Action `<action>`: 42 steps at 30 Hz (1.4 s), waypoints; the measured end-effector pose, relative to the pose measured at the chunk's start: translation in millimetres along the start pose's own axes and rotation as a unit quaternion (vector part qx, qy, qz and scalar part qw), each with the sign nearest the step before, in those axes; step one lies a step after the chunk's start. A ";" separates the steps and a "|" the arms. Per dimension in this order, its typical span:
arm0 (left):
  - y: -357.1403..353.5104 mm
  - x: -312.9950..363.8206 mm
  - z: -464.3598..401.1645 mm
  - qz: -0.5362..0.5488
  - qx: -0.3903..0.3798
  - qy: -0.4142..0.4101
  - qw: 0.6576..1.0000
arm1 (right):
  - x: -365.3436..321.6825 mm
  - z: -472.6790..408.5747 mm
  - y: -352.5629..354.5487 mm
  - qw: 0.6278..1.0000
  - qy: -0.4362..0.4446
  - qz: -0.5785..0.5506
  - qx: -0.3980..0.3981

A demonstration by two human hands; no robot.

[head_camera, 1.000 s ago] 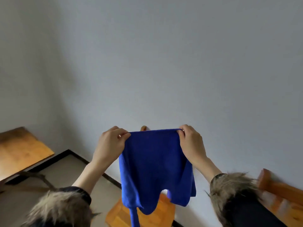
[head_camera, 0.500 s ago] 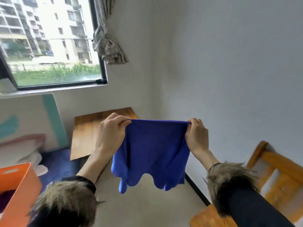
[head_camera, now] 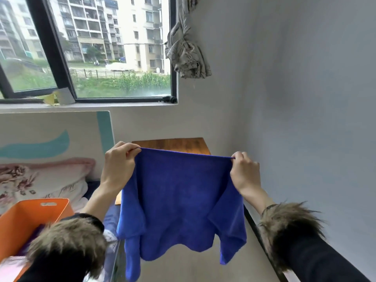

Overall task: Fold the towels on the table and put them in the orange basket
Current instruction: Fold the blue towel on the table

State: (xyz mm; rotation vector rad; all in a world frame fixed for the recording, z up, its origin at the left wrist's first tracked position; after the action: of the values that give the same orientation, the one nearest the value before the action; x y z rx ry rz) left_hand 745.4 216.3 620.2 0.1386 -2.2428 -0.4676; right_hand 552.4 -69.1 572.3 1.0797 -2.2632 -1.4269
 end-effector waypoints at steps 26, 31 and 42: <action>-186.4 -315.1 -206.7 -0.027 -0.150 0.208 0.966 | -85.0 -224.8 -298.2 0.986 -0.077 0.009 -0.151; -236.1 -368.1 -243.7 -0.042 -0.165 0.226 0.959 | -88.5 -273.8 -354.0 0.981 -0.075 0.017 -0.177; -388.9 -498.5 -345.9 -0.145 -0.191 0.270 0.933 | -90.2 -412.0 -541.2 0.964 -0.024 0.039 -0.260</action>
State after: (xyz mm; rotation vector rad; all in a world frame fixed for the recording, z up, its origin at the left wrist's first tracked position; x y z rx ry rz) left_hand 1311.8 -117.3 324.7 0.3522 -1.5643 -0.8965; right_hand 1091.5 -412.8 323.0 0.7818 -1.7702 -1.8803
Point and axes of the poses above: each hand's wrist, its own z-axis away from the middle knuckle, its own y-axis out of the back of the hand, x = y × z, the point moved 10 cm from there along -z, towards the middle knuckle, and after that the axes turned 10 degrees about z, right-handed, at the moved point
